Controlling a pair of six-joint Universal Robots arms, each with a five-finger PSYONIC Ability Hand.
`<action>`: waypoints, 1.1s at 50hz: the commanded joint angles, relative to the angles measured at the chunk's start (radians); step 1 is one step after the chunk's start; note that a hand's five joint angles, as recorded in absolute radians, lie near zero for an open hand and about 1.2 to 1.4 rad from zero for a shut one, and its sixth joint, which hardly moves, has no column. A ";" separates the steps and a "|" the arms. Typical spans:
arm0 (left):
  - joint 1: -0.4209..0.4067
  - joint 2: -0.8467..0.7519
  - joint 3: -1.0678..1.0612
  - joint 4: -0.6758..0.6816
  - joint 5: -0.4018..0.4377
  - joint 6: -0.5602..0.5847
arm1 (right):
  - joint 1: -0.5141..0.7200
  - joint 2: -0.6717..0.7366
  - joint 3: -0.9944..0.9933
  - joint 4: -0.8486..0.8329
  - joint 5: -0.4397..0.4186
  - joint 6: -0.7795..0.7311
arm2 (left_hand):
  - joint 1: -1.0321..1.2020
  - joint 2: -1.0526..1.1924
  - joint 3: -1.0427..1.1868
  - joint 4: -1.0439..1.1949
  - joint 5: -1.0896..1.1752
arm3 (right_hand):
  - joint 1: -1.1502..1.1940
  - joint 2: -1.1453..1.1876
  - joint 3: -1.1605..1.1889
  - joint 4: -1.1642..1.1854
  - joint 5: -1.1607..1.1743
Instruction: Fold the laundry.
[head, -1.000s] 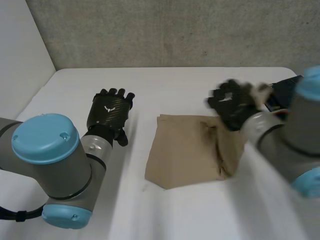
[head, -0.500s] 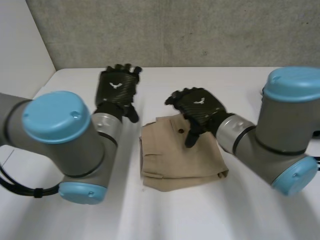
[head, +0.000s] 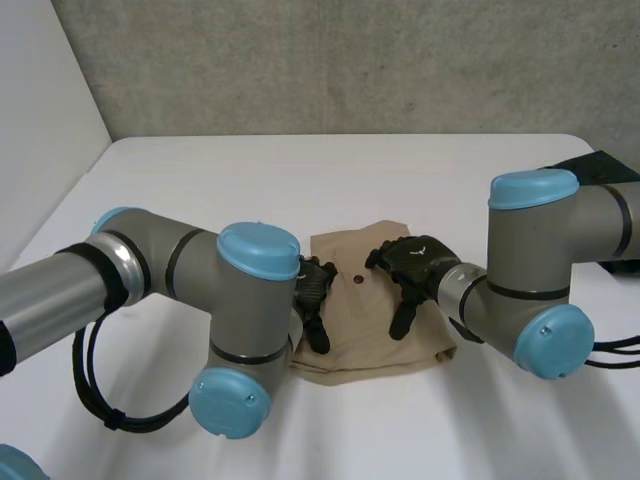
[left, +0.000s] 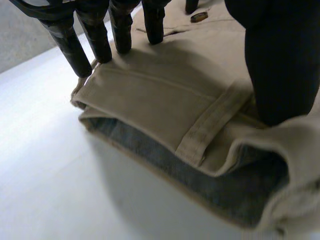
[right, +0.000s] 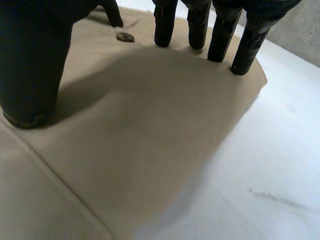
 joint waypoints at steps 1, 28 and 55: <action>0.005 0.004 -0.029 0.017 -0.031 0.001 | 0.000 0.014 0.001 -0.017 0.037 -0.037 | 0.017 0.003 -0.005 0.005 -0.016 | -0.015 -0.044 -0.033 -0.058 -0.061; 0.072 0.425 -0.104 0.034 0.236 0.001 | -0.088 -0.410 0.335 -0.189 0.059 -0.029 | -0.016 -0.030 -0.038 -0.028 -0.049 | -0.015 -0.044 -0.033 -0.058 -0.061; 0.081 0.508 -0.225 0.039 0.394 -0.002 | -0.009 -0.336 0.592 -0.406 -0.125 -0.068 | -0.013 -0.026 -0.034 -0.024 -0.045 | -0.015 -0.044 -0.033 -0.058 -0.061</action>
